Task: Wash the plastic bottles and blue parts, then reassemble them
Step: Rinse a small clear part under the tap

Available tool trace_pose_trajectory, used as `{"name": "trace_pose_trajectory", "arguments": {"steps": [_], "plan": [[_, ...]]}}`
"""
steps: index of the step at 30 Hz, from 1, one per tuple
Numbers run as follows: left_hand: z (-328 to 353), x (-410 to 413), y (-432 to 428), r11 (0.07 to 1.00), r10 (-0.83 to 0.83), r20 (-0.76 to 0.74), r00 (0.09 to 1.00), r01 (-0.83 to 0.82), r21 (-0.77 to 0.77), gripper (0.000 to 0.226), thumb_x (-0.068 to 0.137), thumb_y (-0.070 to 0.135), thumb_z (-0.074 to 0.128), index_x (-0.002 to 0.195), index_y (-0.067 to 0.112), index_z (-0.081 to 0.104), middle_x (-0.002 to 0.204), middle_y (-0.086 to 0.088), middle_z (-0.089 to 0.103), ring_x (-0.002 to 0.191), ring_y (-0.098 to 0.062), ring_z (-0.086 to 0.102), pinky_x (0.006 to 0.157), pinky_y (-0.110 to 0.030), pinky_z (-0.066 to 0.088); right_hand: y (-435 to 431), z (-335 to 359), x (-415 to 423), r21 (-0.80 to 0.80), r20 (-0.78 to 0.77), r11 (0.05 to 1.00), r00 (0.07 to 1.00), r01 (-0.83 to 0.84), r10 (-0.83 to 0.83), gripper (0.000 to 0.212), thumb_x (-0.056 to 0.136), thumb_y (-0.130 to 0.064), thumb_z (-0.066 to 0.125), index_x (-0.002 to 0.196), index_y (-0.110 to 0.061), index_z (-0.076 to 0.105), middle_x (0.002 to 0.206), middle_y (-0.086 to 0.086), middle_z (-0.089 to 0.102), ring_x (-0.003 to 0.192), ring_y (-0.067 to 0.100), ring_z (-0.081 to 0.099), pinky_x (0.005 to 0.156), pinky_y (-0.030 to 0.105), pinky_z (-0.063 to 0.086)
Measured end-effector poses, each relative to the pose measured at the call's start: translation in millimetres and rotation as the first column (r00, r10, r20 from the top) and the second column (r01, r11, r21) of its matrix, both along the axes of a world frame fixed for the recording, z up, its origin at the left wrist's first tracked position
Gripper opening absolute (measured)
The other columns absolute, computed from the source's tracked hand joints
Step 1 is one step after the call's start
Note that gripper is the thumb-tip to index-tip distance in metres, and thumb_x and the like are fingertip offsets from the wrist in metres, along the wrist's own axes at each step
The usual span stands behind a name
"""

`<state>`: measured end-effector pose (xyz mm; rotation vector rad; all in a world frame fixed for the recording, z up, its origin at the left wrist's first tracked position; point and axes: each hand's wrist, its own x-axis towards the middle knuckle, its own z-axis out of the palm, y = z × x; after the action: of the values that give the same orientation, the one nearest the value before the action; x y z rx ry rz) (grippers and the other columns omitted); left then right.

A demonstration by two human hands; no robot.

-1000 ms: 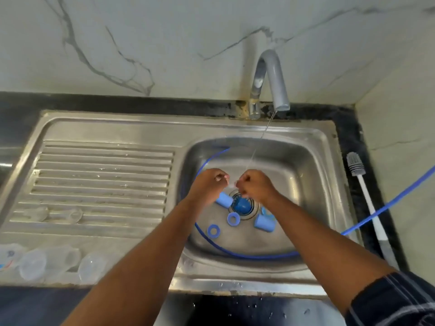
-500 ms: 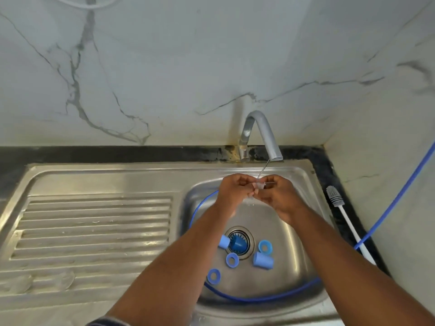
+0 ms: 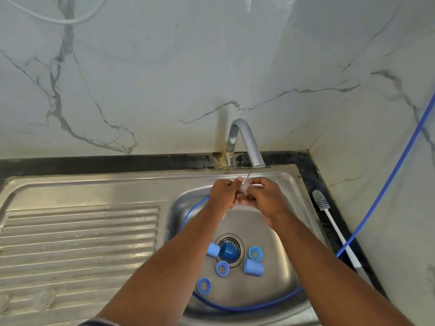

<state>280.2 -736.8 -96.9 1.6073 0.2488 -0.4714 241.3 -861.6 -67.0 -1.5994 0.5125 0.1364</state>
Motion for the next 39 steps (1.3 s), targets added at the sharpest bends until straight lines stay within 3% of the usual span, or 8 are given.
{"name": "trace_pose_trajectory", "arguments": {"steps": [7, 17, 21, 25, 30, 33, 36, 39], "plan": [[-4, -6, 1, 0.999, 0.026, -0.079, 0.997, -0.028, -0.027, 0.038, 0.105, 0.031, 0.053, 0.090, 0.000, 0.069, 0.059, -0.005, 0.058, 0.047, -0.012, 0.049, 0.043, -0.022, 0.038, 5, 6, 10, -0.332, -0.124, 0.925, 0.981, -0.183, 0.149, 0.013, 0.086, -0.007, 0.072, 0.093, -0.004, 0.061, 0.072, 0.013, 0.074, 0.060, 0.028, 0.074, 0.065, 0.040, 0.064], [-2, -7, 14, 0.903, 0.055, -0.297, 0.953, -0.174, -0.393, 0.014, 0.102, 0.008, 0.057, 0.105, -0.001, 0.067, 0.074, -0.011, 0.066, 0.063, -0.014, 0.062, 0.059, -0.023, 0.056, -4, -1, 9, -0.068, 0.006, 0.983, 0.985, -0.170, 0.170, 0.040, 0.084, 0.006, 0.070, 0.118, -0.014, 0.071, 0.101, 0.012, 0.076, 0.094, 0.026, 0.073, 0.086, 0.037, 0.061], [-4, -14, 15, 0.913, 0.028, -0.351, 0.936, -0.167, -0.372, 0.012, 0.101, 0.008, 0.058, 0.104, 0.002, 0.067, 0.080, -0.015, 0.072, 0.067, -0.017, 0.066, 0.061, -0.026, 0.055, 2, -3, 8, -0.333, -0.013, 0.922, 0.978, -0.199, 0.206, 0.041, 0.080, -0.023, 0.084, 0.119, -0.022, 0.070, 0.103, -0.005, 0.074, 0.097, 0.011, 0.069, 0.088, 0.029, 0.056], [-10, -17, 18, 0.939, 0.045, -0.379, 0.924, -0.168, -0.299, 0.018, 0.104, 0.011, 0.053, 0.115, 0.006, 0.065, 0.106, -0.019, 0.075, 0.089, -0.026, 0.074, 0.074, -0.034, 0.060, 9, 3, 7, -0.577, 0.106, 0.814, 0.983, -0.064, 0.152, 0.029, 0.080, -0.023, 0.082, 0.105, -0.024, 0.067, 0.094, -0.012, 0.069, 0.088, 0.003, 0.063, 0.077, 0.020, 0.049], [-13, -16, 30, 0.952, 0.114, -0.348, 0.931, -0.202, -0.231, 0.016, 0.103, 0.006, 0.051, 0.110, 0.006, 0.066, 0.096, -0.014, 0.073, 0.082, -0.022, 0.066, 0.069, -0.028, 0.057, 17, -5, -2, -0.618, -0.002, 0.756, 0.962, -0.217, 0.274, 0.029, 0.079, -0.017, 0.082, 0.100, -0.025, 0.063, 0.095, -0.008, 0.068, 0.084, 0.005, 0.062, 0.075, 0.020, 0.050], [-14, -16, 34, 0.958, 0.117, -0.338, 0.934, -0.195, -0.208, 0.017, 0.103, 0.011, 0.055, 0.113, 0.006, 0.067, 0.105, -0.015, 0.075, 0.093, -0.026, 0.072, 0.074, -0.030, 0.061, 15, -2, -3, -0.594, 0.126, 0.803, 0.979, -0.057, 0.163, 0.030, 0.081, -0.020, 0.081, 0.103, -0.029, 0.062, 0.091, -0.014, 0.066, 0.084, -0.002, 0.060, 0.070, 0.012, 0.044], [-10, -18, 34, 0.958, 0.113, -0.332, 0.936, -0.191, -0.215, 0.017, 0.102, 0.014, 0.057, 0.113, 0.007, 0.068, 0.104, -0.015, 0.076, 0.093, -0.027, 0.073, 0.081, -0.035, 0.061, 18, -2, -2, -0.590, 0.028, 0.787, 0.970, -0.180, 0.243, 0.029, 0.082, -0.019, 0.081, 0.103, -0.027, 0.063, 0.093, -0.014, 0.064, 0.087, 0.001, 0.060, 0.069, 0.011, 0.040], [-8, -17, 31, 0.958, 0.107, -0.326, 0.939, -0.186, -0.221, 0.021, 0.103, 0.022, 0.056, 0.110, 0.008, 0.069, 0.099, -0.012, 0.077, 0.085, -0.023, 0.074, 0.080, -0.036, 0.062, 19, -1, -1, -0.571, 0.117, 0.817, 0.977, -0.079, 0.177, 0.031, 0.082, -0.015, 0.080, 0.106, -0.026, 0.064, 0.095, -0.013, 0.066, 0.088, 0.000, 0.061, 0.072, 0.014, 0.046]]}}
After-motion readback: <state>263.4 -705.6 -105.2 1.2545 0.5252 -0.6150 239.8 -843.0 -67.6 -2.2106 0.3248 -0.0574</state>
